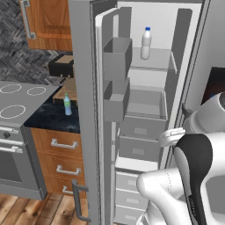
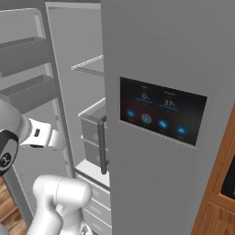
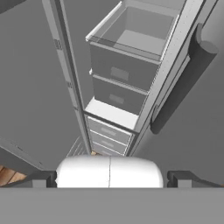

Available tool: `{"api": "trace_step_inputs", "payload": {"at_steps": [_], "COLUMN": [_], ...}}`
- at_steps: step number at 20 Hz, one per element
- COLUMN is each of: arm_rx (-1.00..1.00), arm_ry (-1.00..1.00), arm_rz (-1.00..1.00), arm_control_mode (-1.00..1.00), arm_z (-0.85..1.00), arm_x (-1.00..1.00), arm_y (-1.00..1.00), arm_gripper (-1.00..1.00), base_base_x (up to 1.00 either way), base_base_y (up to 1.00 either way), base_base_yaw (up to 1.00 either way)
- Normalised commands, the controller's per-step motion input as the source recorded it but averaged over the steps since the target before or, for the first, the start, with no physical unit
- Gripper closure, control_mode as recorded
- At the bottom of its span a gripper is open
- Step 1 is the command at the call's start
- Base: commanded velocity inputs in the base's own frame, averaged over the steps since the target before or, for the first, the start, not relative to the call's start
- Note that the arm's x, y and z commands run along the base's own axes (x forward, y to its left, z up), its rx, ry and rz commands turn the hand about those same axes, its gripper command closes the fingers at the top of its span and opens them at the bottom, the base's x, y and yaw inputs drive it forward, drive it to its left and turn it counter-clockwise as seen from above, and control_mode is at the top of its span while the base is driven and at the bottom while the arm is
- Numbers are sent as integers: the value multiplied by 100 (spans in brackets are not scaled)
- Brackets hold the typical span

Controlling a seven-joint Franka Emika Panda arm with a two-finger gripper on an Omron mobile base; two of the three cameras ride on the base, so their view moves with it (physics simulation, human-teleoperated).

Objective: Take the bottled waters from the counter and place them in the freezer to freeze. Close the freezer door after placing the bottles.

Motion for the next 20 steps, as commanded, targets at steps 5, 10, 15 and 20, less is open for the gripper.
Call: {"api": "trace_step_inputs", "payload": {"at_steps": [5,10,15,20], "arm_rx": [0,0,0,0], "arm_ry": [0,0,0,0], "arm_rz": [0,0,0,0], "arm_control_mode": [-100,-100,100,100], "arm_z": [-6,0,0,0], "arm_x": [0,0,0,0], "arm_y": [0,0,0,0], "arm_gripper": [-100,-100,-100,-100], "base_base_x": [0,0,0,-16], "base_base_y": [0,0,0,0], "base_base_yaw": [0,0,0,0]}}
